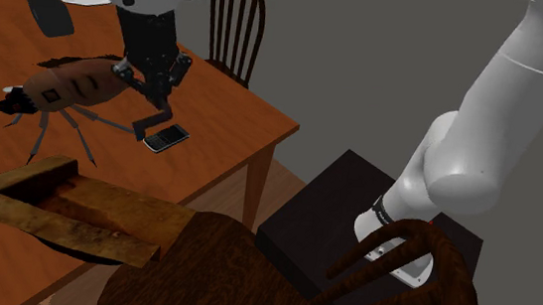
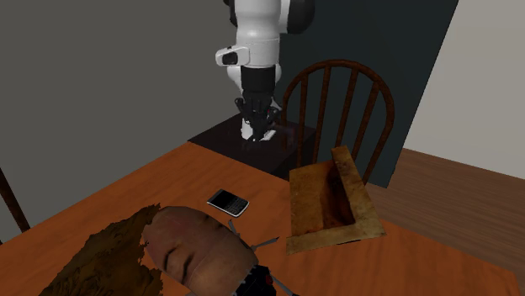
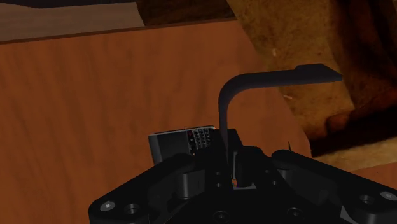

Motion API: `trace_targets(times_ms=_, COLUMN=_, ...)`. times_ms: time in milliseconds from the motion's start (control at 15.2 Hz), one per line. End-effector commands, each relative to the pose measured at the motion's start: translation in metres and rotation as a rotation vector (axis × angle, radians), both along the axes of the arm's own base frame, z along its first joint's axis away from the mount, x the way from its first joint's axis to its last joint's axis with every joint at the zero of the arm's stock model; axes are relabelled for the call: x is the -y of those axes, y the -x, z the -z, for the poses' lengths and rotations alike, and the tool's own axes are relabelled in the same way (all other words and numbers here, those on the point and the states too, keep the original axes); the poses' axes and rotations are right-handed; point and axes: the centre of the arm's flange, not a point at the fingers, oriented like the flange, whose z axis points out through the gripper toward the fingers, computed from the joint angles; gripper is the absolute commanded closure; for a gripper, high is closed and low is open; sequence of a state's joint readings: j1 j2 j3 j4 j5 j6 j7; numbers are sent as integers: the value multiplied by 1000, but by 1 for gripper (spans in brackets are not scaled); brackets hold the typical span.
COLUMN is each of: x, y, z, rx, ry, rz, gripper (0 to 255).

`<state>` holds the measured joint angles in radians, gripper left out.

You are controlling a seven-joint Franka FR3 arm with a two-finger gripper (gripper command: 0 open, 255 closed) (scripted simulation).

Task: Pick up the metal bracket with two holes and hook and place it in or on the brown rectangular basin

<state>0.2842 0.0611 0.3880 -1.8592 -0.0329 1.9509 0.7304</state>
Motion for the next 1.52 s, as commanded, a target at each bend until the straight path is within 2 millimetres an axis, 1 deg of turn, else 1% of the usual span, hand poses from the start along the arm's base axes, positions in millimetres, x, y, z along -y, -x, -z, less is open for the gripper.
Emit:
trace_targets(times_ms=0, x=-26, y=12, z=-2, rx=0, ry=0, rz=2, gripper=255)
trace_targets(times_ms=726, x=-162, y=58, z=-3, rx=0, ry=0, rz=2, gripper=255)
trace_targets(times_ms=1452, x=-162, y=58, z=55, rx=0, ry=0, rz=2, gripper=255)
